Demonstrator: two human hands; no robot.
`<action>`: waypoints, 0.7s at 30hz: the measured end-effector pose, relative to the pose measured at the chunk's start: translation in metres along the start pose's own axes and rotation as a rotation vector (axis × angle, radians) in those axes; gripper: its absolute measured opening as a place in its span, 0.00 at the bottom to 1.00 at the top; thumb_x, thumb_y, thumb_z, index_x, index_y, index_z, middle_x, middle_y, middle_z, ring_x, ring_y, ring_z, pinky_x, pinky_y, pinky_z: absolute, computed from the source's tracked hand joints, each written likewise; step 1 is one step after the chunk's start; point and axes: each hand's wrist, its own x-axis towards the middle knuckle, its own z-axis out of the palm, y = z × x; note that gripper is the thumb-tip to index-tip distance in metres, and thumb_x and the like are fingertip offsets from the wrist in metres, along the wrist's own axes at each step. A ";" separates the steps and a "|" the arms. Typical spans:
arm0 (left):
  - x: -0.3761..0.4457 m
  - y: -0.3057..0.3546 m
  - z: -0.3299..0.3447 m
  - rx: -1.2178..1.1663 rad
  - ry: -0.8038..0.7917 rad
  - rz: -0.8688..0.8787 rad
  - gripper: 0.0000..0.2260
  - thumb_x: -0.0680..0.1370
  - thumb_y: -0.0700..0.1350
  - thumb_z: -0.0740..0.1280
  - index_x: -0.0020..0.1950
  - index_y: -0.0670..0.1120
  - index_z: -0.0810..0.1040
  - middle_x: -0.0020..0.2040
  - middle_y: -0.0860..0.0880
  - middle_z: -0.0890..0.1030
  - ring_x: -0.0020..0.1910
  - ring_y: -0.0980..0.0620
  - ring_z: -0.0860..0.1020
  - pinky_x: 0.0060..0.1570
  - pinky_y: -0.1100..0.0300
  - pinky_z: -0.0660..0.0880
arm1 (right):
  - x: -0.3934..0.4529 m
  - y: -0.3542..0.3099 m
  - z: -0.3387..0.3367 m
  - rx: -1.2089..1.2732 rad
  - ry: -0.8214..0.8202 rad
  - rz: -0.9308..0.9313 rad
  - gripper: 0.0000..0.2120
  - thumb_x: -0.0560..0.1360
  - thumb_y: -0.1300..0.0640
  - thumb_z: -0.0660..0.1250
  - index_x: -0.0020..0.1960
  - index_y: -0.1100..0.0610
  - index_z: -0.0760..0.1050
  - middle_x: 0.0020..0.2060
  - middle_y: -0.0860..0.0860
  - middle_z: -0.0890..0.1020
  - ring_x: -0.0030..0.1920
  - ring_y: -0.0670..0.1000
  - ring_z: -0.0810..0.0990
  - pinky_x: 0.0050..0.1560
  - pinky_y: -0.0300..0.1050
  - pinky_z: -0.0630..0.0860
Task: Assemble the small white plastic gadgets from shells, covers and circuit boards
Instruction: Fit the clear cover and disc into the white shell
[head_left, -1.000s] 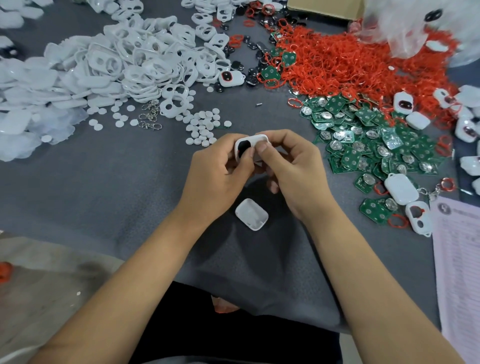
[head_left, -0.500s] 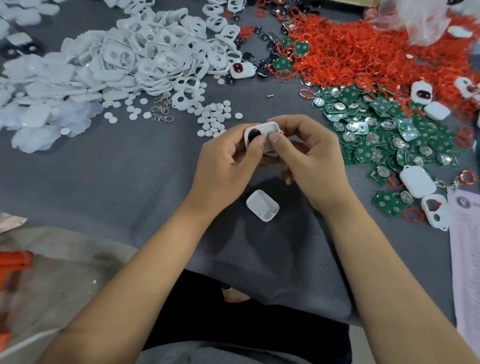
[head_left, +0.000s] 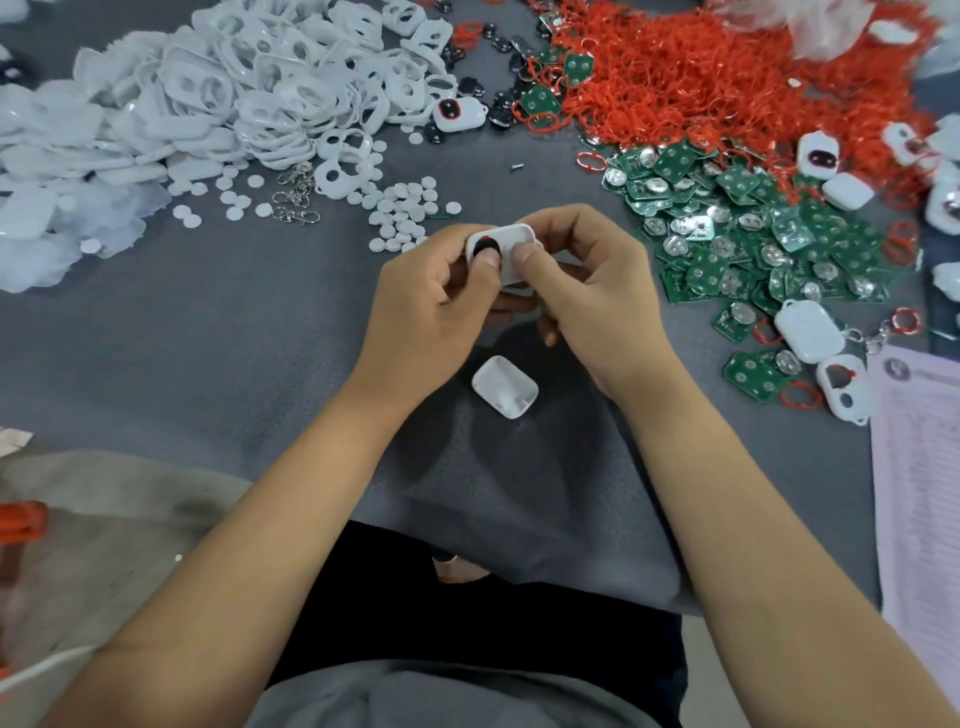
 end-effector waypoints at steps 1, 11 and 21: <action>0.000 -0.001 0.000 -0.030 0.000 -0.026 0.10 0.84 0.38 0.64 0.60 0.43 0.84 0.49 0.55 0.86 0.48 0.57 0.86 0.46 0.62 0.82 | 0.000 0.000 0.000 0.000 -0.001 -0.003 0.02 0.80 0.59 0.70 0.52 0.56 0.81 0.40 0.48 0.83 0.28 0.49 0.76 0.23 0.42 0.71; 0.001 -0.010 -0.001 -0.085 -0.012 -0.104 0.07 0.84 0.43 0.68 0.57 0.43 0.83 0.46 0.50 0.87 0.45 0.51 0.87 0.42 0.50 0.85 | -0.002 -0.002 0.002 -0.039 -0.010 -0.012 0.04 0.80 0.60 0.70 0.54 0.60 0.80 0.41 0.55 0.84 0.28 0.47 0.77 0.23 0.41 0.71; -0.001 -0.004 0.001 -0.150 -0.036 -0.056 0.08 0.85 0.40 0.66 0.60 0.41 0.83 0.48 0.51 0.87 0.45 0.55 0.87 0.41 0.63 0.83 | -0.002 -0.004 0.003 -0.051 0.041 0.022 0.02 0.79 0.60 0.70 0.50 0.55 0.80 0.37 0.47 0.83 0.27 0.42 0.76 0.27 0.35 0.72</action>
